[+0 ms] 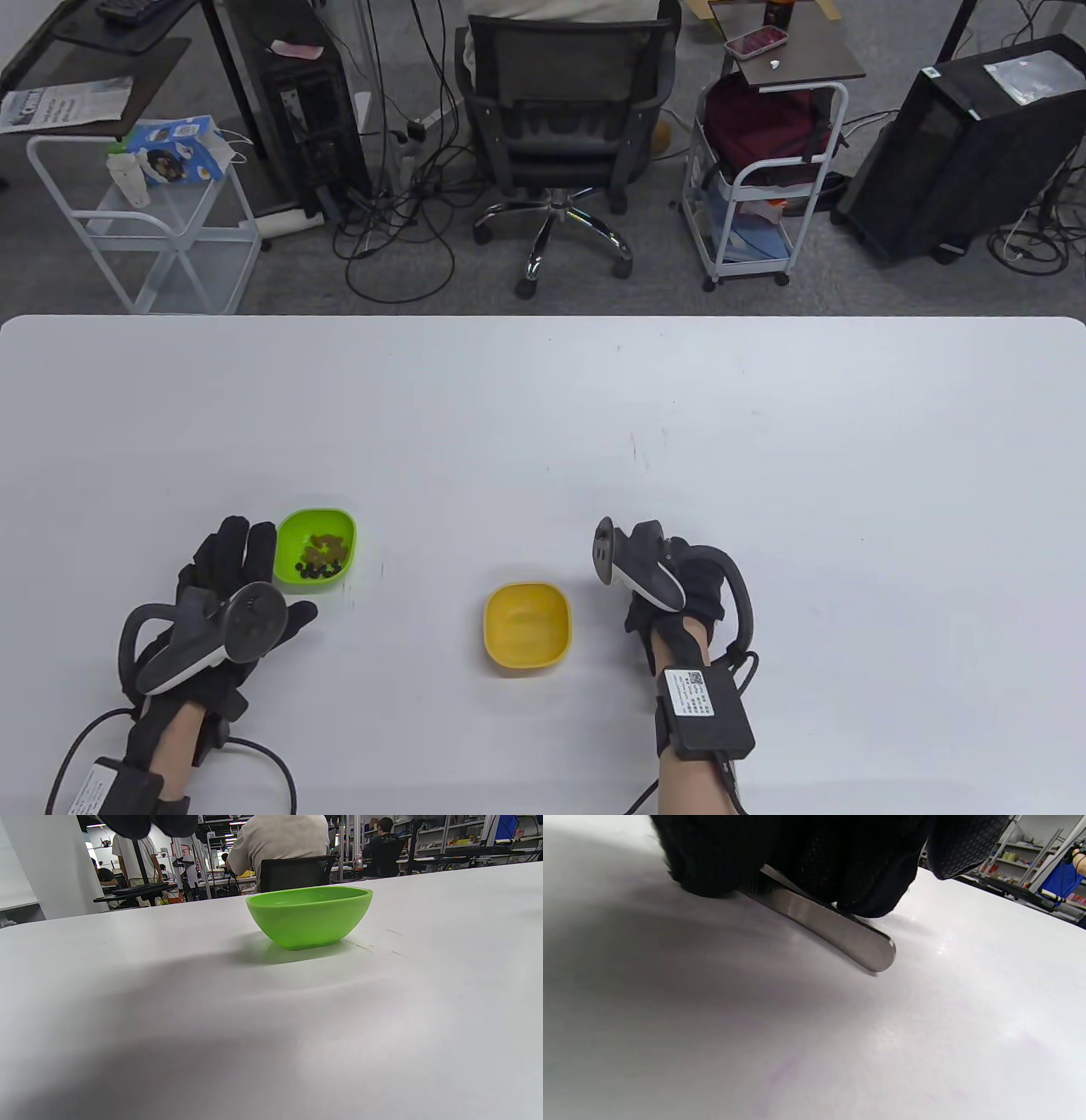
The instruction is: Pick coffee beans with tweezers into small dish
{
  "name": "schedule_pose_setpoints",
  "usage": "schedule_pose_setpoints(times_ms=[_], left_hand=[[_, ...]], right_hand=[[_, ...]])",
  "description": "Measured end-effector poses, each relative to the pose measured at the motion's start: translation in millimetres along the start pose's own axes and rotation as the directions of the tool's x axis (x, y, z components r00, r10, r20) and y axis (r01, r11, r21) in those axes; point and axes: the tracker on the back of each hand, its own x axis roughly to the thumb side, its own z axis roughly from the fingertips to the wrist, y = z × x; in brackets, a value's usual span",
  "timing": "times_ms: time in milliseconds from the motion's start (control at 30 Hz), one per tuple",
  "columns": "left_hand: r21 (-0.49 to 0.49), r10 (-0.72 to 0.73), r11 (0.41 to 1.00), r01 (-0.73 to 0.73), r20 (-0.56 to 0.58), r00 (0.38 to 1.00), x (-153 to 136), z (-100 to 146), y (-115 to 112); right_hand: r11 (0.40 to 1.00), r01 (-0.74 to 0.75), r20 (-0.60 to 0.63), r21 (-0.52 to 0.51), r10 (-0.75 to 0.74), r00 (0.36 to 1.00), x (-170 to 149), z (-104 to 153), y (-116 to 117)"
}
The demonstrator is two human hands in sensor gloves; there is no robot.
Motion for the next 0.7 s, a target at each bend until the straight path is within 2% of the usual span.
schedule_pose_setpoints(times_ms=[200, 500, 633, 700], left_hand=[[-0.002, 0.011, 1.0, -0.011, 0.014, 1.0, 0.4, 0.2, 0.2], [-0.003, 0.024, 1.0, -0.024, 0.019, 1.0, -0.1, 0.8, 0.4], [-0.002, 0.033, 0.999, -0.033, 0.021, 0.999, -0.8, 1.8, 1.8], [0.0, 0.053, 0.999, -0.053, 0.029, 0.998, -1.6, 2.3, 2.9]], right_hand=[[1.0, 0.004, 0.01, -0.011, -0.004, 1.0, -0.3, 0.5, 1.7], [0.999, 0.022, 0.019, 0.046, -0.023, 1.0, -1.7, -3.3, 1.0], [0.98, 0.167, 0.02, 0.105, -0.17, 0.985, -14.8, -3.1, -1.3], [0.973, 0.212, 0.03, 0.096, -0.215, 0.976, -19.8, -0.8, -3.6]])
